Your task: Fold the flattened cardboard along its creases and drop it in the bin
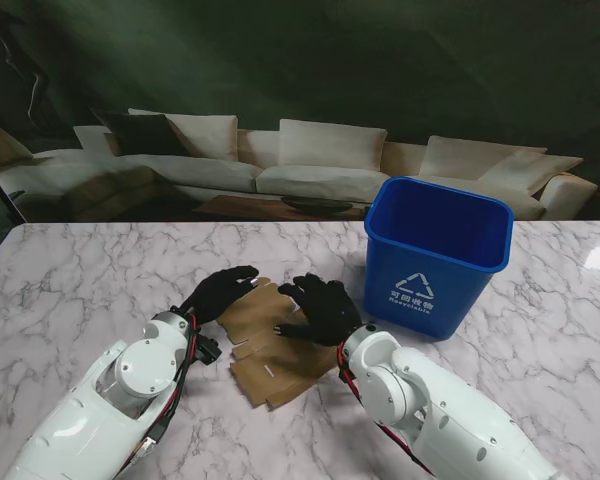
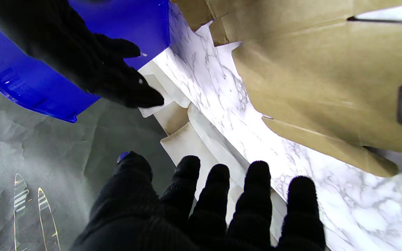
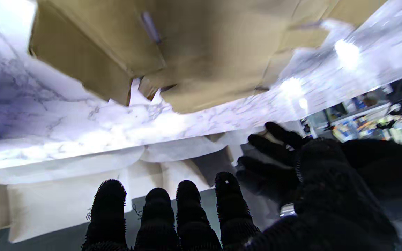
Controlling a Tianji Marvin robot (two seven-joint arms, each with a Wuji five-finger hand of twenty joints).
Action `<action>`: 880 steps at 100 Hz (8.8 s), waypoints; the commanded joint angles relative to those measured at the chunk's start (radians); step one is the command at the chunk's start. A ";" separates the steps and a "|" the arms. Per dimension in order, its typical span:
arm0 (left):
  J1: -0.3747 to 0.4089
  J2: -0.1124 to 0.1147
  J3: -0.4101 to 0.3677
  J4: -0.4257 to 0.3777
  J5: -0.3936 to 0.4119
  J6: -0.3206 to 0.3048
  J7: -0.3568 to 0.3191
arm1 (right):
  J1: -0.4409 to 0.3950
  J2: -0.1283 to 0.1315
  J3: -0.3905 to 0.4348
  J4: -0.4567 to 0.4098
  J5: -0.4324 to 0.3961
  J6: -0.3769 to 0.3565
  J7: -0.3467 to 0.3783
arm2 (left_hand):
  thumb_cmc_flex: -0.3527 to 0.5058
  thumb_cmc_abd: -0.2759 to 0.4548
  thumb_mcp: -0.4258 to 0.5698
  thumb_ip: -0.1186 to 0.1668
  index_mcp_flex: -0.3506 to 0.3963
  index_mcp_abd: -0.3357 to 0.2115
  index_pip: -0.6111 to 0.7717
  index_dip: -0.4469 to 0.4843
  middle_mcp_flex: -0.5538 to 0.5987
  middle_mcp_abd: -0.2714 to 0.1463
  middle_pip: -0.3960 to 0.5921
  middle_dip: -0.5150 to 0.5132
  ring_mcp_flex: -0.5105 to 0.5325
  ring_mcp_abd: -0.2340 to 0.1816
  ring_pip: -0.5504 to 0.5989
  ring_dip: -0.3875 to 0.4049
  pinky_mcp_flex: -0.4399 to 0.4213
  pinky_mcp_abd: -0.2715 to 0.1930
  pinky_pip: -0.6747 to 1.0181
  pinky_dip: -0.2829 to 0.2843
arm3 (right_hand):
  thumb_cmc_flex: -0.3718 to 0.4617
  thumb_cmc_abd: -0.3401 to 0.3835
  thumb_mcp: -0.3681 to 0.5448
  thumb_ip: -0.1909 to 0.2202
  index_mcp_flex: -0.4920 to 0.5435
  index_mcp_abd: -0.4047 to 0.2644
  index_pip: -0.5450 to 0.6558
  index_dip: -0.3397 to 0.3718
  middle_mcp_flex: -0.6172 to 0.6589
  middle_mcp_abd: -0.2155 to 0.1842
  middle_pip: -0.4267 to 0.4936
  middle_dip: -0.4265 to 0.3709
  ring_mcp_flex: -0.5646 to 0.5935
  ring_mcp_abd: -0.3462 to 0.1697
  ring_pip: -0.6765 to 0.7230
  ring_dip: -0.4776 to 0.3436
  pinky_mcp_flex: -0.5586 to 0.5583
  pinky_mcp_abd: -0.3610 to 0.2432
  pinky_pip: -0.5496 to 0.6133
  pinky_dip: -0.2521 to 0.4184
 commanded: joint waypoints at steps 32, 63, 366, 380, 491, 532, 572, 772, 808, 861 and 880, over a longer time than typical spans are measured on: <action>-0.009 -0.004 0.004 0.010 0.010 0.016 -0.006 | -0.096 0.077 -0.003 -0.015 -0.133 -0.142 0.118 | -0.006 0.048 -0.005 0.015 0.021 -0.019 0.006 0.003 0.009 0.003 0.012 0.013 -0.032 -0.013 0.004 0.013 -0.004 -0.011 -0.027 0.021 | -0.016 0.047 -0.052 0.015 0.170 -0.284 0.088 -0.018 -0.021 -0.136 -0.038 -0.014 -0.049 -0.079 -0.042 -0.037 -0.011 -0.110 -0.147 -0.123; -0.012 -0.007 -0.008 0.024 0.021 0.021 0.013 | -0.091 0.090 -0.032 -0.009 -0.098 -0.093 0.218 | -0.003 0.046 -0.004 0.015 0.022 -0.017 0.004 0.003 0.005 0.003 0.011 0.012 -0.034 -0.015 0.003 0.012 -0.003 -0.013 -0.027 0.021 | -0.019 0.061 -0.063 0.012 0.210 -0.268 0.136 -0.041 -0.012 -0.154 0.012 0.012 -0.021 -0.082 -0.039 -0.033 -0.001 -0.116 -0.142 -0.115; -0.243 0.025 0.170 0.170 -0.216 0.185 -0.372 | -0.069 0.084 -0.090 0.034 -0.020 0.021 0.243 | -0.099 0.055 -0.011 0.004 -0.153 -0.028 -0.074 -0.110 -0.220 0.032 -0.057 -0.151 0.105 0.093 0.155 0.113 0.098 -0.035 0.323 0.029 | -0.029 0.058 -0.052 0.018 0.157 -0.145 0.091 -0.066 -0.003 -0.081 0.049 0.024 0.000 -0.071 -0.038 -0.027 -0.009 -0.114 -0.111 -0.118; -0.216 0.033 0.134 0.111 -0.216 0.162 -0.375 | -0.065 0.084 -0.094 0.037 -0.018 0.022 0.244 | -0.099 0.054 -0.011 0.004 -0.152 -0.030 -0.072 -0.110 -0.214 0.034 -0.054 -0.150 0.113 0.094 0.170 0.125 0.106 -0.035 0.357 0.045 | -0.029 0.059 -0.051 0.018 0.157 -0.143 0.090 -0.066 -0.002 -0.080 0.048 0.024 0.000 -0.070 -0.038 -0.027 -0.009 -0.114 -0.112 -0.118; -0.128 0.031 0.106 -0.012 -0.306 0.029 -0.350 | -0.049 0.082 -0.103 0.060 -0.013 0.017 0.240 | -0.057 0.023 -0.007 0.011 -0.140 -0.031 -0.070 -0.119 0.130 -0.014 0.018 0.001 0.086 0.012 0.024 0.000 0.048 0.037 0.081 -0.066 | -0.023 0.059 -0.050 0.019 0.151 -0.120 0.082 -0.062 -0.002 -0.062 0.052 0.025 0.004 -0.053 -0.037 -0.027 -0.004 -0.102 -0.103 -0.114; -0.214 0.070 0.186 0.067 -0.178 -0.032 -0.459 | -0.061 0.069 -0.079 0.079 0.008 0.001 0.187 | 0.104 -0.019 0.003 0.013 -0.042 -0.102 0.007 -0.033 0.211 -0.160 0.073 -0.051 0.049 -0.071 -0.015 -0.042 -0.006 0.015 -0.259 -0.151 | -0.008 0.048 -0.050 0.020 0.151 0.001 0.045 -0.091 0.015 -0.044 0.086 0.040 0.038 -0.044 -0.031 -0.022 0.018 -0.090 -0.056 -0.092; -0.274 0.079 0.263 0.120 -0.031 -0.059 -0.441 | -0.089 0.062 -0.034 0.084 0.012 -0.063 0.141 | 0.180 -0.033 0.008 0.007 0.041 -0.162 0.137 0.115 0.084 -0.153 0.039 -0.072 -0.024 -0.094 -0.040 -0.051 -0.009 -0.023 -0.291 -0.080 | -0.005 0.044 -0.045 0.022 0.158 -0.015 0.058 -0.096 0.021 -0.043 0.125 0.058 0.057 -0.044 -0.032 -0.018 0.032 -0.088 -0.040 -0.078; -0.490 0.134 0.552 0.218 0.361 -0.128 -0.494 | -0.239 0.093 0.179 -0.111 -0.074 -0.313 0.200 | 0.091 -0.054 -0.002 -0.007 0.088 -0.271 0.115 0.020 -0.072 -0.143 0.005 -0.109 -0.153 -0.134 -0.075 -0.101 -0.066 -0.082 -0.327 -0.044 | -0.045 0.059 -0.031 0.017 0.190 -0.100 0.103 -0.078 0.217 -0.100 0.111 0.064 0.153 -0.024 0.003 0.017 0.072 -0.001 -0.006 -0.019; -0.423 0.135 0.465 0.161 0.437 -0.127 -0.458 | -0.225 0.094 0.152 -0.085 -0.050 -0.276 0.219 | 0.094 -0.018 -0.004 -0.005 0.069 -0.223 0.110 0.023 -0.115 -0.102 -0.007 -0.109 -0.159 -0.128 -0.070 -0.096 -0.045 -0.083 -0.319 -0.040 | -0.043 0.052 -0.034 0.018 0.265 -0.084 0.113 -0.060 0.314 -0.065 0.166 0.089 0.270 0.010 0.166 0.136 0.121 0.053 0.121 0.044; -0.446 0.136 0.495 0.175 0.422 -0.132 -0.472 | -0.250 0.081 0.185 -0.113 -0.071 -0.309 0.137 | 0.067 -0.025 -0.002 -0.001 0.088 -0.236 0.110 0.039 -0.113 -0.109 -0.011 -0.104 -0.151 -0.121 -0.063 -0.089 -0.036 -0.076 -0.312 -0.030 | -0.029 0.049 -0.029 0.021 0.269 -0.107 0.139 -0.041 0.290 -0.070 0.197 0.106 0.255 0.010 0.194 0.151 0.155 0.054 0.200 0.099; -0.459 0.135 0.517 0.187 0.415 -0.124 -0.471 | -0.243 0.079 0.181 -0.121 -0.077 -0.313 0.126 | 0.069 -0.024 -0.002 -0.002 0.089 -0.235 0.110 0.040 -0.110 -0.108 -0.009 -0.104 -0.149 -0.121 -0.063 -0.089 -0.036 -0.076 -0.313 -0.030 | -0.031 0.050 -0.029 0.021 0.239 -0.113 0.126 -0.049 0.206 -0.095 0.126 0.071 0.174 -0.047 0.110 0.095 0.111 0.032 0.139 0.080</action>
